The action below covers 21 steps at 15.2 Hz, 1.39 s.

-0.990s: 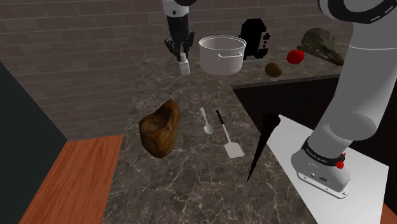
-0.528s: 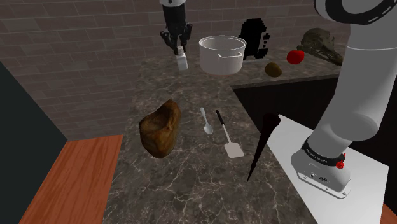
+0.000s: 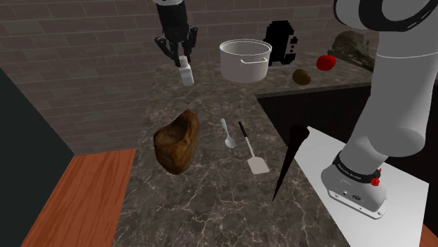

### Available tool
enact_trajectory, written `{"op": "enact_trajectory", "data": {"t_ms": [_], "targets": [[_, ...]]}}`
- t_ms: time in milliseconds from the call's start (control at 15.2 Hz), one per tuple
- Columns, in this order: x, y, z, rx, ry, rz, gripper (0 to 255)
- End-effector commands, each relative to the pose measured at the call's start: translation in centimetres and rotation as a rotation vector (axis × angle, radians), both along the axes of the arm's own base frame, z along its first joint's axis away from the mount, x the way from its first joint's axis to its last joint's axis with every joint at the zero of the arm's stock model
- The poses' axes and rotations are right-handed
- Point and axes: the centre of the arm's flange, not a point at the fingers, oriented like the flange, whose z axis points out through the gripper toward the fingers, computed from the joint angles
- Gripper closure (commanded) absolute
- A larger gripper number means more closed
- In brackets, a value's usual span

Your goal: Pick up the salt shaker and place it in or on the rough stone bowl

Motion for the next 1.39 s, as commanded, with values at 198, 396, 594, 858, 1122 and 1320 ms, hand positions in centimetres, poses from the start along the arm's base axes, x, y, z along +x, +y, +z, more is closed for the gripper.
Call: {"op": "enact_trajectory", "data": {"t_ms": [198, 396, 594, 858, 1122, 1320], "targets": [[-2.3, 5.9, 1.4, 0.0, 0.0, -0.001, 255], [-3.8, 9.5, 2.0, 0.0, 0.0, -0.001, 255], [-4.7, 11.7, 1.9, 0.0, 0.0, -0.001, 255], [-4.7, 11.7, -0.2, 0.0, 0.0, -0.001, 255], [-4.7, 11.7, -2.4, 0.0, 0.0, -0.001, 255], [-4.7, 11.7, -3.9, 0.0, 0.0, -0.001, 255]]}}
